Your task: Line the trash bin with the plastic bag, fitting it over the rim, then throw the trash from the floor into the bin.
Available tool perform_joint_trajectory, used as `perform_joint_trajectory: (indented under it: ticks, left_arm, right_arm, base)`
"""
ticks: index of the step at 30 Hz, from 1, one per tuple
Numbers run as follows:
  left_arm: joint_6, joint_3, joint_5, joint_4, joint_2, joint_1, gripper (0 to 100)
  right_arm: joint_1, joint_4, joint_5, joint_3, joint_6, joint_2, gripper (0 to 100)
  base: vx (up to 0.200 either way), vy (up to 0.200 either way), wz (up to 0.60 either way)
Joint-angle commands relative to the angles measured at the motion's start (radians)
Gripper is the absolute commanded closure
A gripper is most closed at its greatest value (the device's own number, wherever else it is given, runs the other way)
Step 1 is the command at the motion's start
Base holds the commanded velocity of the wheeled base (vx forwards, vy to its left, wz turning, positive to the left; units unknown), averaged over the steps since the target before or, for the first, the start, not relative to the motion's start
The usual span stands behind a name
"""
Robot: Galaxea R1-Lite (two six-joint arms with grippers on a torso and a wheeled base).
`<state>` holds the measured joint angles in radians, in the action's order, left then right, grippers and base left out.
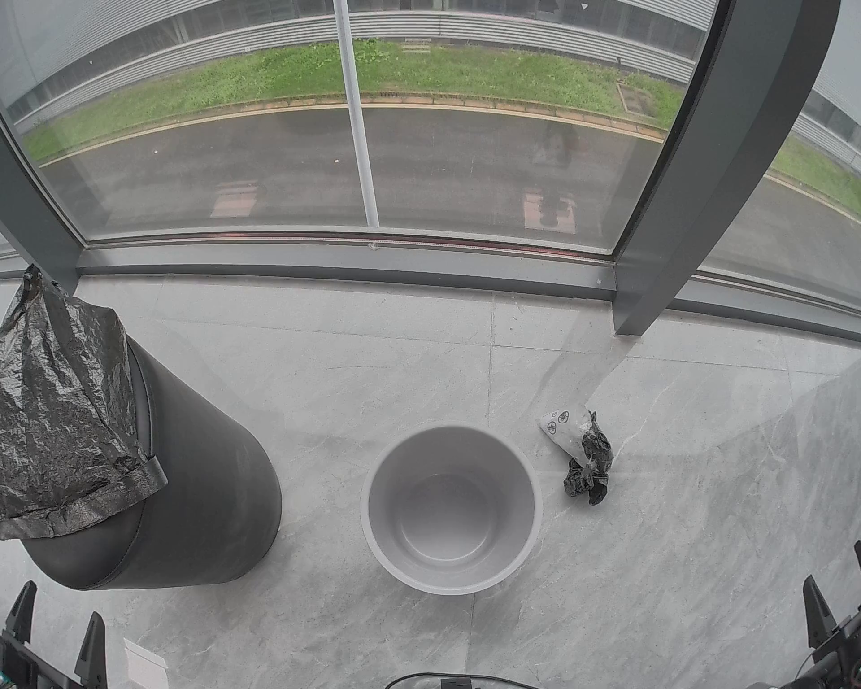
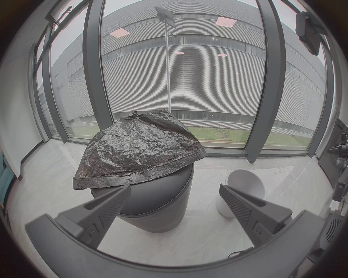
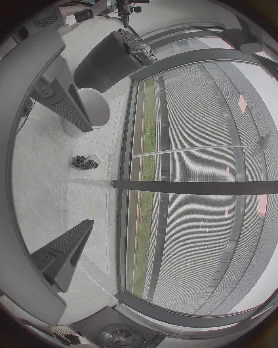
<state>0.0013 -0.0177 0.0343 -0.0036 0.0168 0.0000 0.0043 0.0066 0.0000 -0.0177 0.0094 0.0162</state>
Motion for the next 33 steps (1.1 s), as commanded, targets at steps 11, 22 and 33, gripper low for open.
perform_joint_trajectory:
  ticks: [11,22,33]
  left_arm:
    - [0.052,-0.438,-0.097,0.100,0.348,-0.080,0]
    - [0.769,-0.346,-0.240,0.076,0.562,-0.094,0]
    - [1.172,-0.337,-0.065,-0.007,0.626,-0.106,0]
  right_arm:
    - [0.049,-0.050,0.213,-0.393,0.037,0.444,0]
    - [0.379,-0.479,0.114,-0.389,0.084,1.009,0]
    - [0.433,-0.827,-0.038,-0.304,0.176,1.285,0]
  base:
    - [0.000,0.000,0.00]
    - [0.000,0.000,0.00]
    - [0.000,0.000,0.00]
